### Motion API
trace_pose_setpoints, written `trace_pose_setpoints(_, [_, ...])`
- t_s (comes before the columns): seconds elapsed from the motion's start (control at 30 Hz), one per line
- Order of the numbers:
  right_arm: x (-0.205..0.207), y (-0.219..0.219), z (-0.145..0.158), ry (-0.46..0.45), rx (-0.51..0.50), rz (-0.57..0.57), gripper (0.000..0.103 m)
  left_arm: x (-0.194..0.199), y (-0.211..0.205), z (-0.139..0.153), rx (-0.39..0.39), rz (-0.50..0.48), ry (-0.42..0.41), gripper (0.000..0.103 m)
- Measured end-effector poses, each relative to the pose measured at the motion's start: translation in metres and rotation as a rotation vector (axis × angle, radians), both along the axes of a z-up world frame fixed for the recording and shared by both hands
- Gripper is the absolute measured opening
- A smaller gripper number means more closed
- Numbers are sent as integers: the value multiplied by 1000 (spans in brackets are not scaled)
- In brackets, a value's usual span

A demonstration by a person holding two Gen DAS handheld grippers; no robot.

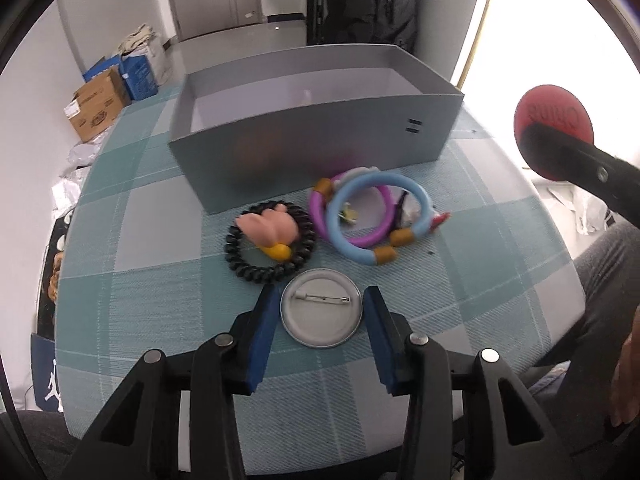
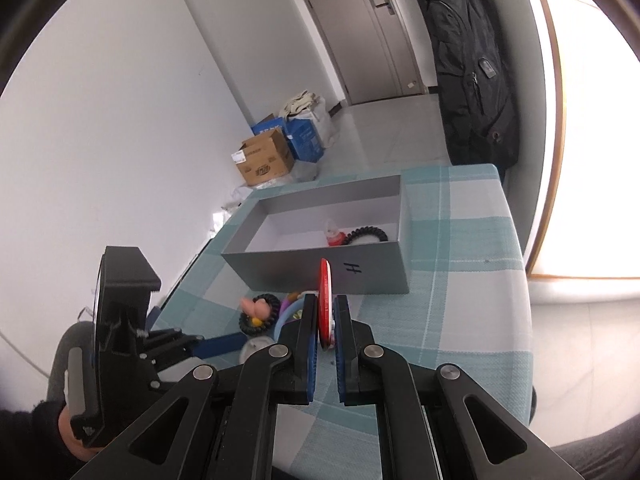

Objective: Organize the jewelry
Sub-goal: 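Lift the red badge with the right tool while the left tool grasps the white round badge, then carry both badges over the gray box and open both tools to drop them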

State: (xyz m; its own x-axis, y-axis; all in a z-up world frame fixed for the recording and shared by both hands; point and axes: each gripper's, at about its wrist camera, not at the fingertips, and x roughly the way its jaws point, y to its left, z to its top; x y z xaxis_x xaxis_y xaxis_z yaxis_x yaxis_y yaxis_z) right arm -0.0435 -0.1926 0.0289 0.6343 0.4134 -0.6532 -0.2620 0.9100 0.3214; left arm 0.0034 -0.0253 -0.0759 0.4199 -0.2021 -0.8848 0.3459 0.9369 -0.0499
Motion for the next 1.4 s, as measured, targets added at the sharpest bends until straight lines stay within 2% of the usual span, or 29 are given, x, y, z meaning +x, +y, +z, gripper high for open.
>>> trace_pose_setpoints(0.27, [-1, -1, 0, 3, 0, -8, 7, -2, 5, 6, -89, -5, 64, 38])
trace_pose_setpoints(0.37, [0, -2, -1, 10, 1, -14, 7, -12, 3, 17, -138, -14, 55, 38])
trace_pose_setpoints(0.5, [1, 2, -1, 17, 4, -6, 7, -10, 12, 32, -248, -16, 42, 38])
trace_pose_setpoints(0.53, [2, 3, -1, 17, 5, -1, 7, -9, 18, 37, -300, -11, 41, 38])
trace_pose_setpoints(0.63, [5, 6, 1, 16, 6, 6, 7, -4, 31, 48, -392, 14, 45, 38])
trace_pose_setpoints(0.8, [17, 9, 6, 25, 16, 14, 7, 9, 41, 61, -481, 63, 35, 37])
trace_pose_setpoints(0.93, [32, 13, 17, 10, 9, 33, 7, 26, 43, 78, -456, 75, -25, 38])
trace_pose_setpoints(1.07, [51, 19, 26, 6, 5, 72, 7, 48, 42, 86, -441, 77, -46, 38])
trace_pose_setpoints(1.27, [83, 26, 25, 23, 7, 112, 7, 85, 33, 83, -358, 83, -97, 38])
trace_pose_setpoints(1.4, [104, 29, 19, 35, 2, 123, 7, 92, 38, 77, -337, 79, -94, 38])
